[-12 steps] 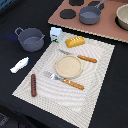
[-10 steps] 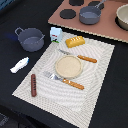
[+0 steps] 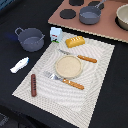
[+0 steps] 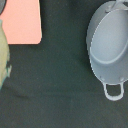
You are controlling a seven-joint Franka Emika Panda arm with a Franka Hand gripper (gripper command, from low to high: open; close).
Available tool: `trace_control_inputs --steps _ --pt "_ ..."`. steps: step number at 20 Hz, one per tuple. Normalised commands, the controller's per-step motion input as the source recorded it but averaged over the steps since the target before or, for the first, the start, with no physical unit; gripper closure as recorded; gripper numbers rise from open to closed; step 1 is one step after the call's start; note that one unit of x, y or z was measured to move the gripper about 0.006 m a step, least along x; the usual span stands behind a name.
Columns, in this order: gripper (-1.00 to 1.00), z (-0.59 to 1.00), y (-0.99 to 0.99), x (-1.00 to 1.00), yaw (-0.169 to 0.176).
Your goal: Interact with the objects in diverse but meaningful ways.
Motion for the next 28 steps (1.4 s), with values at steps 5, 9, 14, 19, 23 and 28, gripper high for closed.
trace_control_inputs --steps 5,9,14,19,23,28 --pt "-1.00 -0.39 -0.02 0.21 -0.093" --pt "-1.00 -0.37 -0.03 0.10 -0.089" --pt "-1.00 -0.24 0.00 0.17 -0.086" --pt "-1.00 -0.30 0.00 0.09 -0.087" --pt "-1.00 -0.31 0.00 0.12 -0.158" --pt "-1.00 -0.31 0.00 0.12 -0.167"
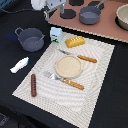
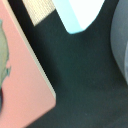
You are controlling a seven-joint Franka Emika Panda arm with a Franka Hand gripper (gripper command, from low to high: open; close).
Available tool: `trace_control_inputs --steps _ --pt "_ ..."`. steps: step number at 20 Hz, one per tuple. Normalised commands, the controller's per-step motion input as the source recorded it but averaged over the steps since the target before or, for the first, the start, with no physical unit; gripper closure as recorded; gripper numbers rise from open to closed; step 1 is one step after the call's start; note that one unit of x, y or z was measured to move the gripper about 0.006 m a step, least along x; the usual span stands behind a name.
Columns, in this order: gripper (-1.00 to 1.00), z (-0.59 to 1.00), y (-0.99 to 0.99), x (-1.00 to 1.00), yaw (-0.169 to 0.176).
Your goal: Interact with the objects in diverse but meaningful ways.
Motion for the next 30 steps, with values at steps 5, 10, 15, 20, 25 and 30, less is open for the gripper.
trace_control_inputs --steps 5,10,15,20,25,30 --pt "-1.00 -0.28 0.00 0.07 -0.176" --pt "-1.00 -0.22 0.00 0.05 -0.149" --pt "-1.00 -0.14 0.00 0.00 -0.045" --pt "-1.00 -0.19 0.00 0.00 -0.035" --pt "-1.00 -0.25 0.00 0.00 -0.031" --pt "-1.00 -0.26 0.00 0.04 -0.029"
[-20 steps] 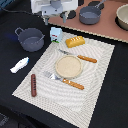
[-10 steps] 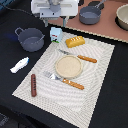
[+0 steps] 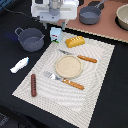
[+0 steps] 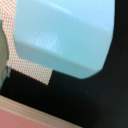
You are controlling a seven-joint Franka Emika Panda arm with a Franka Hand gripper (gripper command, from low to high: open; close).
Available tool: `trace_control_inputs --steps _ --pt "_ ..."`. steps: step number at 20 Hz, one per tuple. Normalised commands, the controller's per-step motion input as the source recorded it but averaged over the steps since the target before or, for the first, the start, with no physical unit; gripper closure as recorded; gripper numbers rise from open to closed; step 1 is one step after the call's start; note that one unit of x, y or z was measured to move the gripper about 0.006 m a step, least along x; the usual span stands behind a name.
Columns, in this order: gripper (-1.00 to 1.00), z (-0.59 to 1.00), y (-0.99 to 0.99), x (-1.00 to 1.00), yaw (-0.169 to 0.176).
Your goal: Interact with the objects in diverse but meaningful ways.
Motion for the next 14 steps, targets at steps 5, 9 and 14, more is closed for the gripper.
trace_control_inputs --steps 5,9,14 --pt "1.00 -0.26 0.00 0.05 -0.025" --pt "1.00 -0.07 0.06 0.21 -0.035" --pt "1.00 0.36 0.14 0.33 -0.090"
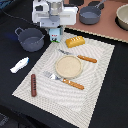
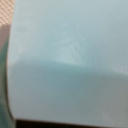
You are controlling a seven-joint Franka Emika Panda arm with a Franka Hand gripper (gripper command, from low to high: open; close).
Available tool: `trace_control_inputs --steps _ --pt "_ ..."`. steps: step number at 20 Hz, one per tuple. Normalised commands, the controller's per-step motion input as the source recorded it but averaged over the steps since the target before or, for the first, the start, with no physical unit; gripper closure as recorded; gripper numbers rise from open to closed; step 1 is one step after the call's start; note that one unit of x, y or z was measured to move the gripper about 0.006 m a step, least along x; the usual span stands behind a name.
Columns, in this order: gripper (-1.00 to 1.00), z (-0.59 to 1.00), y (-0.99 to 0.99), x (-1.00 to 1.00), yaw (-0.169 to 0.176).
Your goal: Interact with the objects in diverse but meaningful ways.
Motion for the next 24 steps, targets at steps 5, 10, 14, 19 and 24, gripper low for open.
trace_control_inputs --steps 5,10,14,19,24 --pt "1.00 0.54 0.12 0.23 -0.085" --pt "1.00 1.00 0.01 0.25 -0.077" --pt "1.00 0.99 -0.28 0.57 -0.039" --pt "1.00 0.96 -0.40 0.61 -0.066" --pt "1.00 0.36 -0.71 0.37 0.000"
